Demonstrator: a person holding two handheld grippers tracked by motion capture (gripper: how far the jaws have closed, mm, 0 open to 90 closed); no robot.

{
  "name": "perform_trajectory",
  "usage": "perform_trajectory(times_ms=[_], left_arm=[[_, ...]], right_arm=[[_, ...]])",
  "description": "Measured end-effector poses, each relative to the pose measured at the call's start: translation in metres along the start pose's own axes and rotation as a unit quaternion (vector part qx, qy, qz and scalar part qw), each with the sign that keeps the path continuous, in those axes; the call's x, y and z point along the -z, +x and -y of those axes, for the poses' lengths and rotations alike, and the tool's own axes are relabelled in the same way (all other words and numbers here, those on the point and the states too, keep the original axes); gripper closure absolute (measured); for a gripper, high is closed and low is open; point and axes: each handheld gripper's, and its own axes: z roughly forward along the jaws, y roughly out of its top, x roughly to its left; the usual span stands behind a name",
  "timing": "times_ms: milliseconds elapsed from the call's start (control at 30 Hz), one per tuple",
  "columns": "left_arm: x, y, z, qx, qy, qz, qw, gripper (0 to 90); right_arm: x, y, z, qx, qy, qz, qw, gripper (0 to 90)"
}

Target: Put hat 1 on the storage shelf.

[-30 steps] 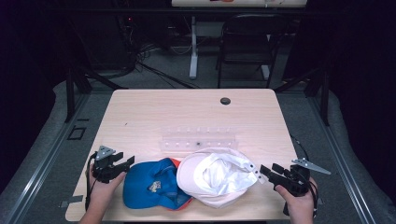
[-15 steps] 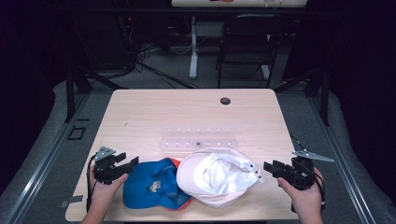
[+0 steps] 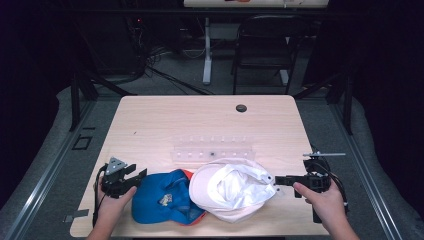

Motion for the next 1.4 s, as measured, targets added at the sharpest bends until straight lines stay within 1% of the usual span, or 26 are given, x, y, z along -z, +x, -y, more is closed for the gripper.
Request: perform_trajectory(times_ms=[67, 133, 167, 200, 267, 300, 367, 400, 533, 567, 633, 667, 700, 733, 833, 867, 900, 1000, 1033, 1067, 1100, 1200, 1233, 1333, 1367, 1400], left_arm=[[0.000, 0.001, 0.000, -0.002, 0.001, -0.002, 1.0000, 53.0], [0.000, 0.002, 0.001, 0.004, -0.004, -0.001, 1.0000, 53.5], [0.001, 0.002, 0.000, 0.004, -0.005, 0.000, 1.0000, 54.0], [0.001, 0.002, 0.000, 0.004, -0.005, 0.000, 1.0000, 54.9], [0.002, 0.002, 0.000, 0.003, -0.007, -0.001, 1.0000, 55.9], [0.002, 0.002, 0.000, -0.002, -0.005, 0.000, 1.0000, 56.0], [0.002, 0.002, 0.000, -0.005, -0.001, -0.001, 1.0000, 56.0], [0.001, 0.001, 0.000, -0.007, -0.002, 0.000, 1.0000, 56.0], [0.000, -0.001, 0.000, -0.012, -0.001, 0.000, 0.9999, 55.9], [0.000, -0.001, 0.000, -0.014, -0.002, 0.000, 0.9999, 55.9], [0.000, -0.001, 0.001, -0.014, -0.002, -0.002, 0.9999, 55.9], [0.000, -0.001, 0.001, -0.014, -0.002, -0.002, 0.9999, 55.9], [-0.001, -0.001, 0.001, -0.015, -0.001, -0.003, 0.9999, 55.8], [-0.001, -0.001, 0.001, -0.015, -0.001, -0.003, 0.9999, 55.6], [-0.001, -0.001, 0.001, -0.014, -0.001, -0.003, 0.9999, 55.1], [-0.001, -0.001, 0.001, -0.014, -0.001, -0.003, 0.9999, 55.0], [-0.001, -0.001, 0.001, -0.014, -0.001, -0.003, 0.9999, 55.0], [-0.001, -0.001, 0.001, -0.013, -0.001, -0.003, 0.9999, 55.0], [-0.002, -0.001, 0.001, -0.013, -0.001, -0.004, 0.9999, 55.0], [-0.002, -0.001, 0.001, -0.013, -0.001, -0.004, 0.9999, 55.0], [-0.002, -0.001, 0.001, -0.014, -0.001, -0.004, 0.9999, 55.0], [-0.002, -0.001, 0.001, -0.015, 0.000, -0.004, 0.9999, 55.1], [-0.002, -0.001, 0.001, -0.012, -0.001, -0.004, 0.9999, 55.1], [-0.001, -0.001, 0.001, -0.012, 0.000, -0.003, 0.9999, 55.7], [-0.001, -0.001, 0.001, -0.014, 0.001, -0.002, 0.9999, 56.1], [0.000, -0.001, 0.001, -0.014, 0.001, 0.000, 0.9999, 56.7]], right_arm=[[-0.003, -0.001, -0.003, -0.008, 0.011, -0.006, 0.9999, 46.0], [-0.006, 0.000, -0.006, -0.014, 0.022, 0.003, 0.9997, 46.1], [-0.008, 0.000, -0.006, -0.015, 0.029, 0.006, 0.9994, 48.8], [-0.008, 0.000, -0.006, -0.015, 0.029, 0.006, 0.9994, 48.8], [-0.014, 0.000, -0.007, -0.018, 0.042, 0.016, 0.9988, 54.9], [-0.015, -0.001, -0.007, -0.018, 0.050, 0.014, 0.9985, 55.7], [-0.017, -0.001, -0.007, -0.022, 0.050, 0.014, 0.9984, 55.8], [-0.020, -0.001, -0.007, -0.024, 0.060, 0.011, 0.9978, 56.1], [-0.025, 0.001, -0.007, -0.029, 0.064, 0.012, 0.9975, 56.1], [-0.028, 0.001, -0.007, -0.038, 0.066, 0.012, 0.9971, 57.4], [-0.030, 0.000, -0.008, -0.041, 0.077, 0.013, 0.9961, 60.7], [-0.031, 0.000, -0.008, -0.049, 0.078, 0.013, 0.9957, 60.9], [-0.032, 0.000, -0.008, -0.050, 0.086, 0.009, 0.9949, 61.3], [-0.032, 0.000, -0.008, -0.050, 0.086, 0.009, 0.9949, 61.3], [-0.038, -0.001, -0.007, -0.071, 0.095, 0.001, 0.9929, 61.6], [-0.039, -0.002, -0.007, -0.069, 0.103, 0.001, 0.9923, 61.6], [-0.040, -0.001, -0.007, -0.076, 0.101, 0.001, 0.9920, 61.9], [-0.043, -0.003, -0.006, -0.078, 0.109, -0.003, 0.9910, 62.9], [-0.045, -0.003, -0.006, -0.081, 0.114, -0.002, 0.9902, 66.7], [-0.045, -0.003, -0.006, -0.081, 0.114, -0.002, 0.9902, 66.7], [-0.045, -0.003, -0.007, -0.080, 0.121, -0.002, 0.9895, 69.2], [-0.046, -0.002, -0.007, -0.074, 0.117, 0.003, 0.9904, 72.4], [-0.045, -0.001, -0.008, -0.072, 0.117, -0.002, 0.9905, 75.4], [-0.044, 0.001, -0.009, -0.072, 0.111, 0.000, 0.9912, 77.4], [-0.042, 0.002, -0.011, -0.058, 0.120, -0.007, 0.9910, 79.0], [-0.042, 0.004, -0.010, -0.062, 0.114, -0.007, 0.9916, 79.3]])
